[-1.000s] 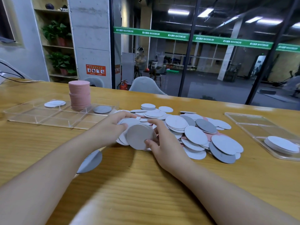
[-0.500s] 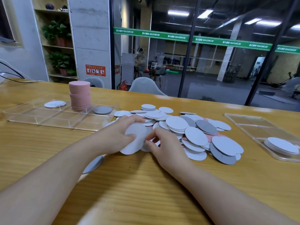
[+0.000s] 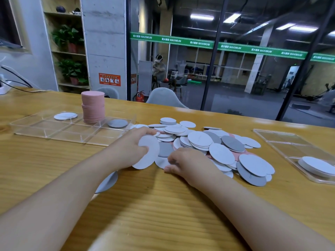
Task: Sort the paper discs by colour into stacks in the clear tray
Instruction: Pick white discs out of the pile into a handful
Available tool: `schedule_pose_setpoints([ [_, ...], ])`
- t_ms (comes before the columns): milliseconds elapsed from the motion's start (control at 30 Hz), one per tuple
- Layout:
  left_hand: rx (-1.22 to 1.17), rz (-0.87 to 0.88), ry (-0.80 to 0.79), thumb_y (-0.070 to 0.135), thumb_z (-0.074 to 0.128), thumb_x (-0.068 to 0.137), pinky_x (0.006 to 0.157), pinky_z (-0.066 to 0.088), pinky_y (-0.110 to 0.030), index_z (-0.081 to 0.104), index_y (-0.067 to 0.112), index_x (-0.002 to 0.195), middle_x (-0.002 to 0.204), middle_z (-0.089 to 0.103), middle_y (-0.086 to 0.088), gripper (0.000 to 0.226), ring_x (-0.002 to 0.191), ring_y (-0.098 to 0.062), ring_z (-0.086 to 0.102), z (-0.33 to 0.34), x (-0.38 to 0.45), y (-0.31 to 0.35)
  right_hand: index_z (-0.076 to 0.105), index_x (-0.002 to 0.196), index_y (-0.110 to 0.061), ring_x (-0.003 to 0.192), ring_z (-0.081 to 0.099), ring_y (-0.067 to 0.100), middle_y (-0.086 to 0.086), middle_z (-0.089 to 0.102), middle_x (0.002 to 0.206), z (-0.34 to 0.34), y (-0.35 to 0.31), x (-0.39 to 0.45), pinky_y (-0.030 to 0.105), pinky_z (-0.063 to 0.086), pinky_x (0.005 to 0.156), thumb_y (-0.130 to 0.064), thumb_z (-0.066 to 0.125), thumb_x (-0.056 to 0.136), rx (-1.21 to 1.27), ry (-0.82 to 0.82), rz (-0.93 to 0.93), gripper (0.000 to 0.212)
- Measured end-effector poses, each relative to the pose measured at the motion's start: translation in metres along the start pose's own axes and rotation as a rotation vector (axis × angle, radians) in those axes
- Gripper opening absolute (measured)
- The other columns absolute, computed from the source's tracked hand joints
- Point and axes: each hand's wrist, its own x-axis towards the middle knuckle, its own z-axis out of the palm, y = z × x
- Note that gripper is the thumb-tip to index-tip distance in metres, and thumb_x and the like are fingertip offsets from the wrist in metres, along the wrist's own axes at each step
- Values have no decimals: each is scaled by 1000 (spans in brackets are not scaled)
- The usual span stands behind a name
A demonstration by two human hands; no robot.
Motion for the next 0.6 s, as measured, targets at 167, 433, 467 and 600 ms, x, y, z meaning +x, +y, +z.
schedule_pose_setpoints([
  [167, -27, -15, 19, 12, 49, 92, 72, 37, -11, 46, 43, 124, 137, 42, 14, 45, 102, -8, 49, 0, 0, -1, 40, 86, -13, 71, 43, 28, 3, 37, 71, 7, -5, 5, 32, 18, 46, -16, 36, 99, -296, 82, -179, 14],
  [433, 25, -27, -37, 19, 45, 96, 76, 45, -25, 41, 45, 128, 137, 37, 17, 41, 104, -12, 51, -5, -4, 4, 53, 81, -27, 70, 48, 16, -7, 54, 71, -17, 15, -19, 29, 38, 57, -25, 51, 84, 11, 73, -74, 5],
  [467, 30, -31, -52, 20, 44, 97, 74, 51, -29, 41, 47, 127, 132, 36, 19, 41, 100, -16, 56, -5, -5, 6, 53, 78, -28, 68, 47, 14, -7, 54, 68, -21, 18, -23, 28, 37, 56, -25, 52, 83, 52, 68, -59, 6],
  [600, -32, -46, -113, 18, 41, 98, 64, 54, -31, 43, 47, 126, 123, 37, 17, 40, 86, -24, 61, -2, -7, 11, 59, 81, -25, 68, 50, 11, -5, 60, 72, -25, 21, -27, 29, 40, 58, -24, 51, 85, 223, 174, -21, 9],
])
